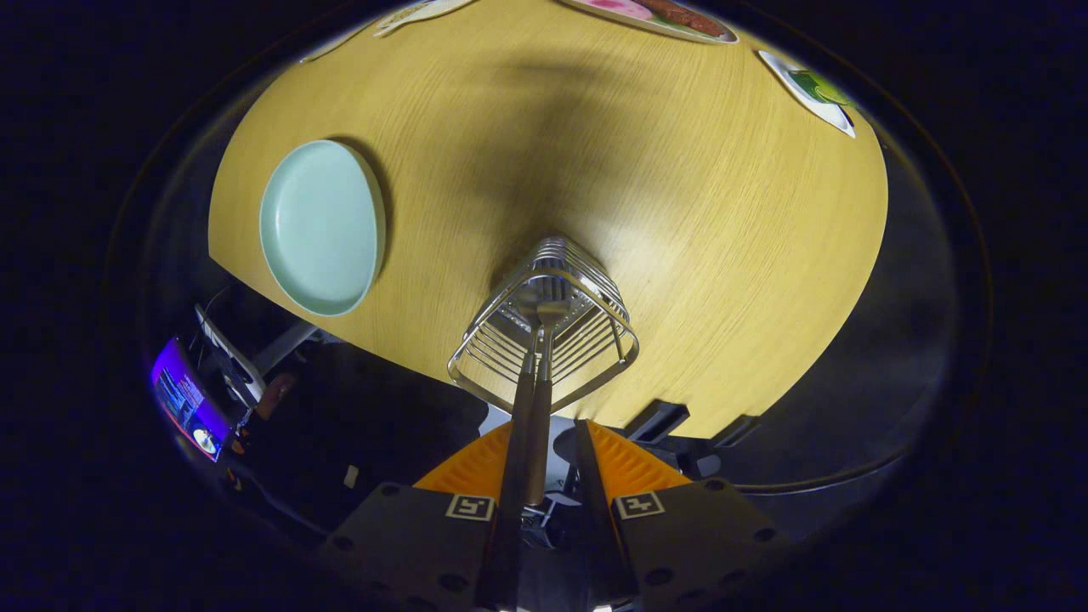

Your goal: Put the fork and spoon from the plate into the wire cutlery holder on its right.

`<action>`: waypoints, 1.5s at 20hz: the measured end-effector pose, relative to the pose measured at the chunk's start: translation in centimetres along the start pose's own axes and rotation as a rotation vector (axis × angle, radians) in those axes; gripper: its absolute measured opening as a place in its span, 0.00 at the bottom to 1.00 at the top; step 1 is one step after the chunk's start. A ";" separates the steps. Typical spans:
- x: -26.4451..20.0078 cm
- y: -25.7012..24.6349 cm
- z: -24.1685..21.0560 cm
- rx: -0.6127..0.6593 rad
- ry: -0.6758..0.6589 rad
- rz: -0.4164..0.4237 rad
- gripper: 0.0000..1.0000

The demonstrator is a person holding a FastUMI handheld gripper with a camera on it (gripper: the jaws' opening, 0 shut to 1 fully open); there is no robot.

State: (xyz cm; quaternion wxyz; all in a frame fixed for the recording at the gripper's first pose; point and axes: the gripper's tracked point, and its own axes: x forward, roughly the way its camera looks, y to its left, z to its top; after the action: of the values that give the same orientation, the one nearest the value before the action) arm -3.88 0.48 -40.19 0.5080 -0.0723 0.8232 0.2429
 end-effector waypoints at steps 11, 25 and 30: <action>-9.3 1.7 -0.6 0.240 -0.802 0.055 0.78; -24.1 5.5 -2.5 0.307 -1.570 -0.295 0.99; -25.8 7.8 -3.7 0.259 -1.668 -0.343 0.97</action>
State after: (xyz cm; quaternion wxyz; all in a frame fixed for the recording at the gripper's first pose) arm 2.50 2.19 -13.77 0.9806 0.0651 0.1801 0.0408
